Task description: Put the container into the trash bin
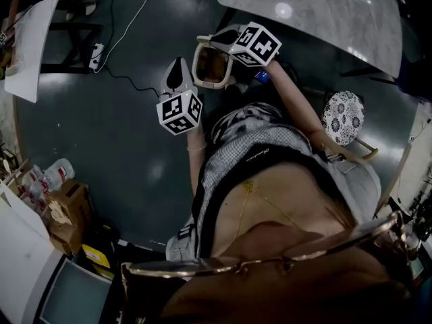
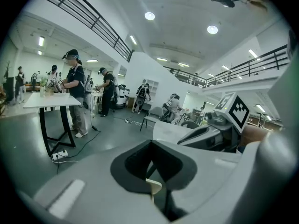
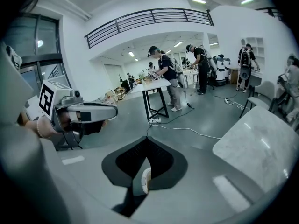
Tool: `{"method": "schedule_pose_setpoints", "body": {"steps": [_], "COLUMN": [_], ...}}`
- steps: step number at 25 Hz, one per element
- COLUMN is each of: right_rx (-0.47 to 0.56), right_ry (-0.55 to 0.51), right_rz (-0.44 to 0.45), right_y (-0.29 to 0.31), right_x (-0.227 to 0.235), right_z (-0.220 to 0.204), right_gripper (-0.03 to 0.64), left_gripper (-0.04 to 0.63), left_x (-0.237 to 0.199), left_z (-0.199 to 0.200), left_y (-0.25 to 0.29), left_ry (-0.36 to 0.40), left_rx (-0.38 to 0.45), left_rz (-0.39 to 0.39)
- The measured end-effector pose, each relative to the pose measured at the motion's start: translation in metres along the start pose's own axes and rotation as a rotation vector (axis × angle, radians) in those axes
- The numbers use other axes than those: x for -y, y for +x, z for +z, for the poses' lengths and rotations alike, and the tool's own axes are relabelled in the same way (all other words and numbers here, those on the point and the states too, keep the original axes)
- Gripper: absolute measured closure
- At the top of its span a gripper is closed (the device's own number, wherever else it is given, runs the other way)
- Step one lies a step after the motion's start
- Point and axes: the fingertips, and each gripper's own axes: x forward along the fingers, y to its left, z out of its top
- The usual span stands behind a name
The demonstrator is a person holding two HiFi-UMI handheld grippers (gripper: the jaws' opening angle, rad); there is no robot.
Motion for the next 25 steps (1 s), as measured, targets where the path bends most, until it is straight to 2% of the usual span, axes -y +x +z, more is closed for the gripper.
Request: {"method": "schedule_pose_setpoints", "body": {"steps": [5, 10, 17, 25], "right_rx": [0.046, 0.149, 0.269, 0.354], "right_ry": [-0.002, -0.006, -0.023, -0.010], "right_rz": [0.010, 0.024, -0.013, -0.057], "right_y": [-0.008, -0.026, -0.054, -0.076], "right_x": [-0.003, -0.006, -0.004, 0.000], "right_z": [0.007, 0.020, 0.043, 0.057], "right_gripper": [0.591, 0.591, 0.591, 0.591], "left_gripper": [0.595, 0.595, 0.595, 0.595], "left_x": [0.013, 0.028, 0.054, 0.077], "left_z": [0.007, 0.021, 0.048, 0.069], "left_y": [0.009, 0.017, 0.025, 0.031], "left_ry": [0.017, 0.043, 0.078, 0.110], "left_rx": [0.009, 0.044, 0.099, 0.133], "left_rz": [-0.036, -0.073, -0.141, -0.209]}}
